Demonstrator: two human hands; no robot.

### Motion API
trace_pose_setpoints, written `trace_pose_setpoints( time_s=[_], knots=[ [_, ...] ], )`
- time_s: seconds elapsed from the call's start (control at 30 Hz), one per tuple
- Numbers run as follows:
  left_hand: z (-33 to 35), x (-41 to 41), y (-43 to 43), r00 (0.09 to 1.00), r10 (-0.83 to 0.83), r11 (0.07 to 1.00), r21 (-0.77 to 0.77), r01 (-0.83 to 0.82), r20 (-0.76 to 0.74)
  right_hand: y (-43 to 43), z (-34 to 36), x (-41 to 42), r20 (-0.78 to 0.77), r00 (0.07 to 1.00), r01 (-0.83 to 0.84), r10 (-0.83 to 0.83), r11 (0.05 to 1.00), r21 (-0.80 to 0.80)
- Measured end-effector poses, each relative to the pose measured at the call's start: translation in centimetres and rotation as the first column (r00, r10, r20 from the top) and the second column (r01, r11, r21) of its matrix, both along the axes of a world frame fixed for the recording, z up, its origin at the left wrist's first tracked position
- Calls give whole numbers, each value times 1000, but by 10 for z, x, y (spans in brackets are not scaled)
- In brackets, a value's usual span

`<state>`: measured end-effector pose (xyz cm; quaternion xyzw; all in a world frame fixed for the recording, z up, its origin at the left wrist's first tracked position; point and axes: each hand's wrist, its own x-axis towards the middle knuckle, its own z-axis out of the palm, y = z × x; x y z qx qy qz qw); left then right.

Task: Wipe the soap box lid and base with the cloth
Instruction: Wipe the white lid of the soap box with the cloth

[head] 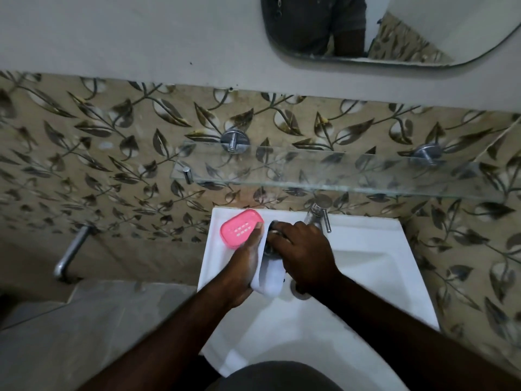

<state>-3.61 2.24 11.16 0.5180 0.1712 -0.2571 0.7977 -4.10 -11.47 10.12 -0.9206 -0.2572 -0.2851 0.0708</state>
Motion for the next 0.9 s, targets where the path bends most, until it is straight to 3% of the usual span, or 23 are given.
trace_pose_setpoints(
  time_s=[0.07, 0.17, 0.23, 0.3, 0.43, 0.47, 0.53, 0.6, 0.67, 0.7, 0.73, 0.83, 0.9],
  knots=[
    [-2, -4, 0, 989, 52, 992, 104, -66, 140, 6, 0, -6, -144, 984, 112, -102, 992, 58],
    [5, -14, -2, 956, -24, 985, 172, -28, 292, 14, 0, -20, -467, 860, 332, -204, 920, 209],
    [10, -17, 0, 937, 0, 979, 192, -71, 349, 18, 1, -34, -668, 741, 396, -64, 845, 358],
    [14, -16, 0, 897, -43, 975, 216, -59, 439, 26, 6, -49, -760, 634, 439, 141, 743, 505],
    [23, -15, 2, 889, 51, 992, 77, -96, 455, 28, 35, -56, -718, 612, 464, 330, 585, 665],
    [24, -14, 3, 909, 83, 995, 19, -100, 409, 28, 43, -54, -692, 612, 485, 384, 509, 711],
    [25, -14, 1, 944, 68, 997, -65, -50, 323, 29, 54, -45, -590, 598, 568, 542, 233, 789],
    [24, -16, -3, 957, 39, 994, -107, -9, 287, 29, 58, -36, -456, 604, 653, 654, -77, 754],
    [18, -19, -6, 967, 42, 992, -127, -11, 251, 31, 59, -31, -374, 661, 663, 651, -272, 698],
    [16, -19, -6, 970, 39, 992, -126, -8, 241, 33, 57, -33, -377, 672, 649, 638, -261, 715],
    [14, -18, -5, 969, 38, 993, -121, -9, 245, 34, 54, -39, -405, 671, 625, 621, -181, 759],
    [13, -10, 3, 960, 75, 992, -117, -44, 271, 31, 48, -59, -527, 668, 424, 526, 313, 850],
    [16, -2, 4, 953, 116, 990, -106, -90, 280, 19, 40, -58, -602, 664, 269, 443, 609, 746]
  ],
)
